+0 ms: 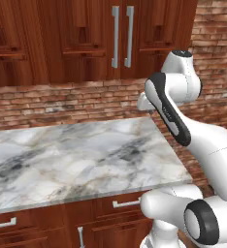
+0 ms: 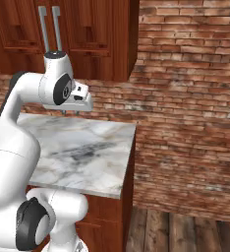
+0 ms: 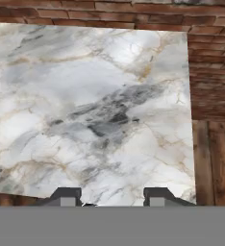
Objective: Navigate to the sink.
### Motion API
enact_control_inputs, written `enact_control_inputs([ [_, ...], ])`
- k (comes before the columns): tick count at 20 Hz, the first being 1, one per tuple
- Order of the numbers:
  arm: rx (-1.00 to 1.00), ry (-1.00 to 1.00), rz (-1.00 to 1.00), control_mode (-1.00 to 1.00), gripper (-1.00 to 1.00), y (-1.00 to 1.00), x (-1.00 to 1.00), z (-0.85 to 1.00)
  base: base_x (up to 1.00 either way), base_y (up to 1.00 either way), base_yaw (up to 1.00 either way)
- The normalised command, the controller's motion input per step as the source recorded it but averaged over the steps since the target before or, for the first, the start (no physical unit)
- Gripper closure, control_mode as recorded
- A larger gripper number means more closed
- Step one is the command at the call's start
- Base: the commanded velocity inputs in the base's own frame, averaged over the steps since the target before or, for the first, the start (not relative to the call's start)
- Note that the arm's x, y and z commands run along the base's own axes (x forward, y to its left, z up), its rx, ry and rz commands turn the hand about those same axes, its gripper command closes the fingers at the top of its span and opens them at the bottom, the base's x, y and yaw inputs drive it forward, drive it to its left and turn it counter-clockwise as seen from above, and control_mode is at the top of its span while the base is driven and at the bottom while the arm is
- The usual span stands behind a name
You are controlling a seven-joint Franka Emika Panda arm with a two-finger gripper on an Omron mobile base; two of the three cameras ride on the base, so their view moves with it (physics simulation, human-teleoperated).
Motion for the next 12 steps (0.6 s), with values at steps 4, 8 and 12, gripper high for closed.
enact_control_inputs([
  [4,0.0,0.0,0.0,1.0,-1.0,0.0,-0.14,-0.01,-0.46,0.0,0.01],
  [8,0.0,0.0,0.0,1.0,-1.0,0.0,0.0,0.0,-0.9,-0.01,0.44],
  [12,0.0,0.0,0.0,1.0,-1.0,0.0,0.0,0.0,-0.59,0.0,0.87],
])
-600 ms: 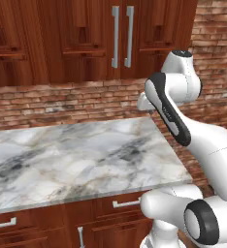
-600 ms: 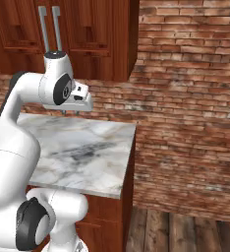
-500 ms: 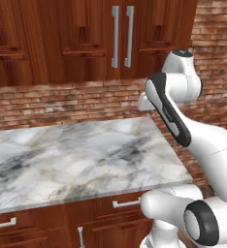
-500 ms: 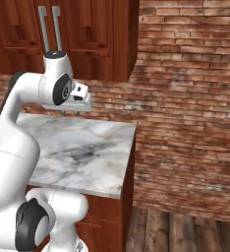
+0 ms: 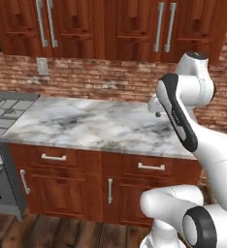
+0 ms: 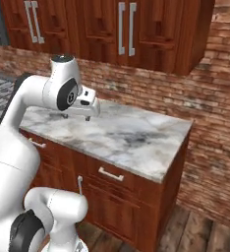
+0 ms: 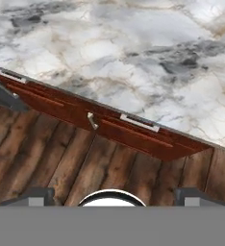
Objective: Navigate to the sink.
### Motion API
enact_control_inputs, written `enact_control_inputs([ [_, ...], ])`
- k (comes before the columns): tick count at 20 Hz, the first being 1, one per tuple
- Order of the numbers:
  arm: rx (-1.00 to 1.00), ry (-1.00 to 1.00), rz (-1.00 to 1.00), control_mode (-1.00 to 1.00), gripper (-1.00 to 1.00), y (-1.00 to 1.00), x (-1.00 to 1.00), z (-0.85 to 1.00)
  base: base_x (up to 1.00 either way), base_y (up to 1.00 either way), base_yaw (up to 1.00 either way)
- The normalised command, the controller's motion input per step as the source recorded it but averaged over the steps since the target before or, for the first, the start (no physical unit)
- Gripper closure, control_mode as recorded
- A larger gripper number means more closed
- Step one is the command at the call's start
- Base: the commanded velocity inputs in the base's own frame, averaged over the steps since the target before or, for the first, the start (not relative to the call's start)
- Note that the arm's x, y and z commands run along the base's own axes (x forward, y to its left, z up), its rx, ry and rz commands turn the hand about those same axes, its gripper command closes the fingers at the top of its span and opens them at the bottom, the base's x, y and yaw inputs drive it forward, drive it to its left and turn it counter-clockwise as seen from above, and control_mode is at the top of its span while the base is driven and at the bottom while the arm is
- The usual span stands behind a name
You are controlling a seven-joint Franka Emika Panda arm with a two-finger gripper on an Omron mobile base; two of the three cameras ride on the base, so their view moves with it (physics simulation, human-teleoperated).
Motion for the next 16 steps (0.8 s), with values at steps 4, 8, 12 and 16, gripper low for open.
enact_control_inputs([
  [4,0.0,0.0,0.0,1.0,-1.0,0.0,0.0,0.0,-0.18,0.0,1.0],
  [8,0.0,0.0,0.0,1.0,-1.0,0.0,0.0,0.0,-0.1,0.0,1.0],
  [12,0.0,0.0,0.0,1.0,-1.0,0.0,0.0,0.0,-0.11,0.0,1.0],
  [16,0.0,0.0,0.0,1.0,-1.0,0.0,0.0,0.0,-0.09,0.0,1.0],
])
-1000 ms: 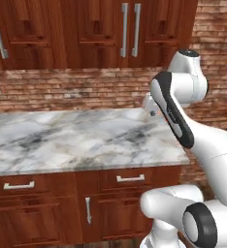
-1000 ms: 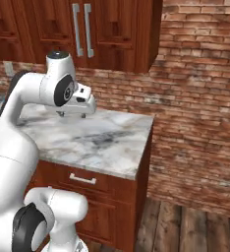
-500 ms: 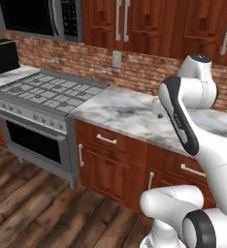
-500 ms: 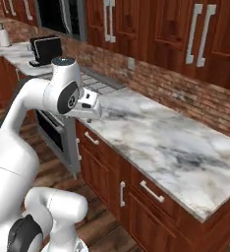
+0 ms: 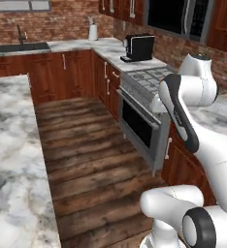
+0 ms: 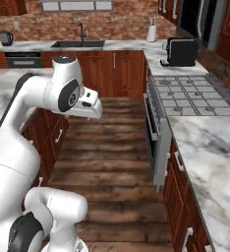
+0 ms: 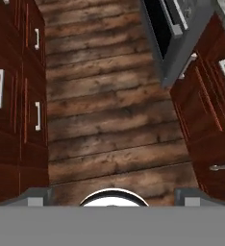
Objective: Navigate to the sink.
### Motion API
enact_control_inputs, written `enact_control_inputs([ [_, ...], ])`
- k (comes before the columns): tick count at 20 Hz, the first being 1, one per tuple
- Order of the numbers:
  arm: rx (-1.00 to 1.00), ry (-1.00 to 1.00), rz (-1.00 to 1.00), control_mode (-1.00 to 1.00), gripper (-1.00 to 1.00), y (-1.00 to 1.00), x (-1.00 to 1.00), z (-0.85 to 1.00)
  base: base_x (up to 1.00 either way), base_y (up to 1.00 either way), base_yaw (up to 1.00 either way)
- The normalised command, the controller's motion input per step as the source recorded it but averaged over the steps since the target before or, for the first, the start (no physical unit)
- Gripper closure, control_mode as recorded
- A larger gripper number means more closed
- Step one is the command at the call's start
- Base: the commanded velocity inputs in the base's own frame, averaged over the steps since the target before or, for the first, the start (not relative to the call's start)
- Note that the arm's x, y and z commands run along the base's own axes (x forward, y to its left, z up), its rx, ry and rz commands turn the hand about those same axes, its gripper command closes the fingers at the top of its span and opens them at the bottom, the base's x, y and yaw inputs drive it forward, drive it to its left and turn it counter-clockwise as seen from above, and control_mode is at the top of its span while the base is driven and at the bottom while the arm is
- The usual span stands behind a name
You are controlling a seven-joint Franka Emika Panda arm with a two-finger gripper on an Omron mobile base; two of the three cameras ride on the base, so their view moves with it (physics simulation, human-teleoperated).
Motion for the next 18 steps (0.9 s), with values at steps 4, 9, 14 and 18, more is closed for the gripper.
enact_control_inputs([
  [4,0.0,0.0,0.0,1.0,-1.0,0.0,0.0,0.0,0.19,-0.07,0.83],
  [9,0.0,0.0,0.0,1.0,-1.0,0.0,0.0,0.0,0.87,-0.37,0.44],
  [14,0.0,0.0,0.0,1.0,-1.0,0.0,0.0,0.0,1.0,-0.52,0.18],
  [18,0.0,0.0,0.0,1.0,-1.0,0.0,0.0,0.0,1.0,-0.58,0.05],
])
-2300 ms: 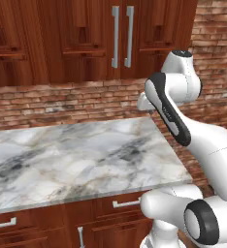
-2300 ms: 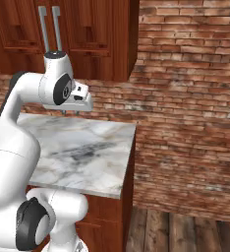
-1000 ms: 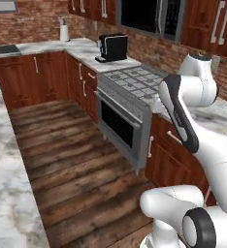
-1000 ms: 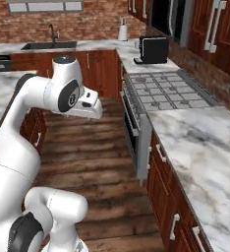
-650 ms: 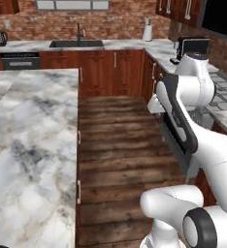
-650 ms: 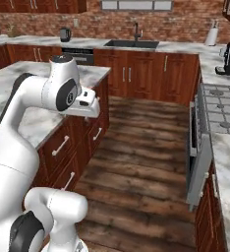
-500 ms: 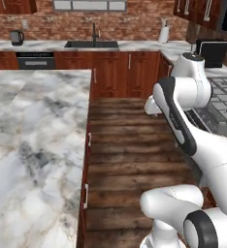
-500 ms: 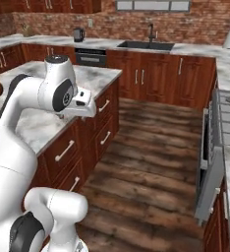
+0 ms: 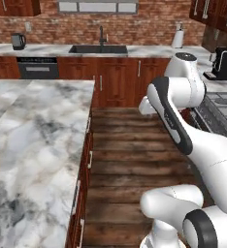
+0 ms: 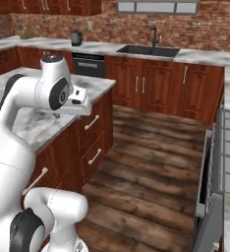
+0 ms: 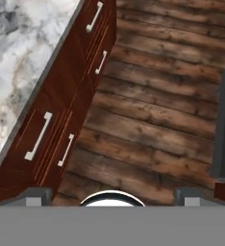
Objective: Navigate to the sink.
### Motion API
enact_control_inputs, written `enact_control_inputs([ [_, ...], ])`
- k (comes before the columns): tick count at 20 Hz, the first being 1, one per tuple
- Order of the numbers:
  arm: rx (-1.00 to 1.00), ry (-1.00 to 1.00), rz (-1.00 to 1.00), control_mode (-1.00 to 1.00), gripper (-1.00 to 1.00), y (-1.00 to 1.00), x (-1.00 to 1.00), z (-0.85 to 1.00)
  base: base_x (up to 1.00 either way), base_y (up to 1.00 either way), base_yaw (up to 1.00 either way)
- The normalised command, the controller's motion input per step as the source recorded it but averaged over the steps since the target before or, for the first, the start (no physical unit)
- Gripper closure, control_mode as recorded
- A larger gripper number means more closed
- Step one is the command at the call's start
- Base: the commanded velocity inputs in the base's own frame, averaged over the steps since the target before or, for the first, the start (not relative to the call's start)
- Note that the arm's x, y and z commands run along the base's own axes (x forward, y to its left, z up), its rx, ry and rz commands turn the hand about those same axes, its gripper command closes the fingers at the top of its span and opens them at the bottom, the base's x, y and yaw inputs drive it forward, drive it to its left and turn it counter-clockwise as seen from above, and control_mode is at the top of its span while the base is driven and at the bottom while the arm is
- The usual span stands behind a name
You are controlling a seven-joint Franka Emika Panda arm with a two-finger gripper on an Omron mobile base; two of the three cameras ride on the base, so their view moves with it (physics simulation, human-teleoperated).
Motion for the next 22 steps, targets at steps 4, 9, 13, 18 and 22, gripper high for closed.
enact_control_inputs([
  [4,0.0,0.0,0.0,1.0,-1.0,0.0,0.0,0.0,1.0,-0.61,-0.04],
  [9,0.0,0.0,0.0,1.0,-1.0,0.0,0.0,0.0,1.0,-0.45,-0.07],
  [13,0.0,0.0,0.0,1.0,-1.0,0.0,0.0,0.0,1.0,-0.29,-0.03],
  [18,0.0,0.0,0.0,1.0,-1.0,0.0,0.0,0.0,1.0,-0.37,-0.03],
  [22,0.0,0.0,0.0,1.0,-1.0,0.0,0.0,0.0,1.0,-0.39,-0.01],
])
